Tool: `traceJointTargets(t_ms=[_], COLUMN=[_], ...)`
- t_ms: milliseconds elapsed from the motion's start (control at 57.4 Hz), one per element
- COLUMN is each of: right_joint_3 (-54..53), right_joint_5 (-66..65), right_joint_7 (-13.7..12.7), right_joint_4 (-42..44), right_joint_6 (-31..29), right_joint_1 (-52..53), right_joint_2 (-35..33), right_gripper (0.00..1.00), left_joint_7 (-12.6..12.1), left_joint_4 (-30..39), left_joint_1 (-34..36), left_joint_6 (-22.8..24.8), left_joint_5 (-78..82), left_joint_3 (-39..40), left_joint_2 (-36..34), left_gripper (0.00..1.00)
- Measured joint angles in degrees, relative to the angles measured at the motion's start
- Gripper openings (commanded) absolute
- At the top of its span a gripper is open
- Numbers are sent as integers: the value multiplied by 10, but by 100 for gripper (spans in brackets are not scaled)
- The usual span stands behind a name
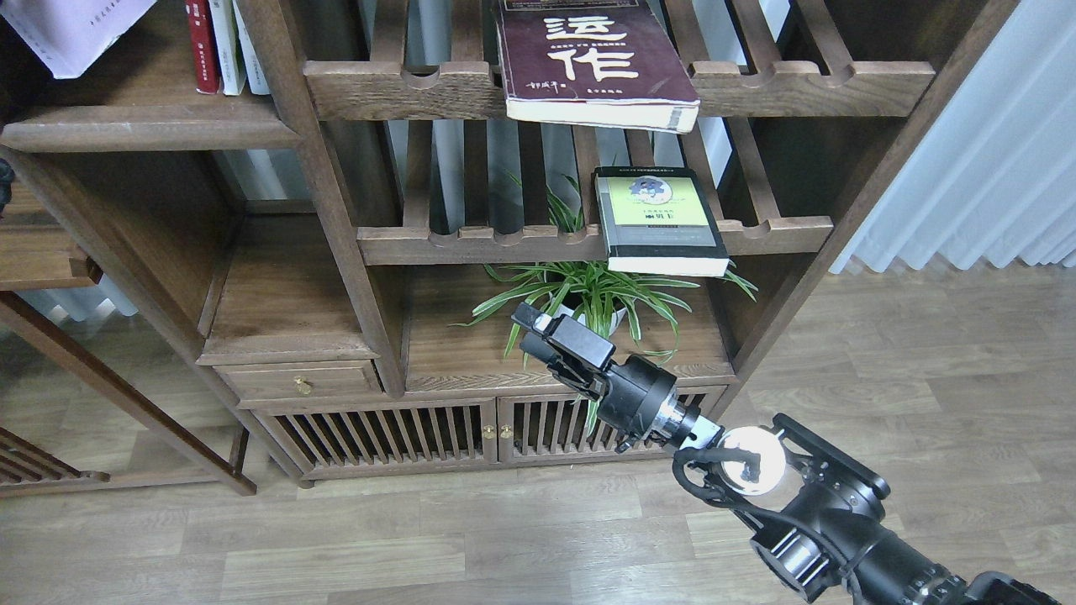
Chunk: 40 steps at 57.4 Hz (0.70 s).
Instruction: Organize books on shelf
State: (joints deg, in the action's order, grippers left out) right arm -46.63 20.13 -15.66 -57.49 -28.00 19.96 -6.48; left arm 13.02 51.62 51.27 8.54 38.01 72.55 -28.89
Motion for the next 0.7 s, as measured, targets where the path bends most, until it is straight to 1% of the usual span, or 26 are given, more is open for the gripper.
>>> traceJointTargets(t_ms=[70,139,192,331,470,488,697], right_joint_3=[0,0,0,0,0,0,0], right_joint_5=[0,0,0,0,0,0,0], right_joint_7=[0,0,0,0,0,0,0], right_joint_4=[0,0,0,0,0,0,0], right_joint_6=[0,0,0,0,0,0,0], right_joint_1=[0,0,1,1,2,2,2], right_joint_2=[0,2,4,9,17,18,18], right_gripper=[98,98,98,98,98,98,98], left_joint_7=[24,39,47,56,76,83,109], left_joint_4=[-31,-55,-74,-115,-158,-175,-227], left_joint_1=[21,37,53,82,108,117,135], left_joint_6=[0,0,0,1,1,1,1], left_joint_5=[0,0,0,0,0,0,0], left_joint_3=[-27,-47,-61,-93,-122,-134,-178], left_joint_2=[-2,-1,2,7,20,30,54], left_gripper=[0,0,0,0,0,0,0])
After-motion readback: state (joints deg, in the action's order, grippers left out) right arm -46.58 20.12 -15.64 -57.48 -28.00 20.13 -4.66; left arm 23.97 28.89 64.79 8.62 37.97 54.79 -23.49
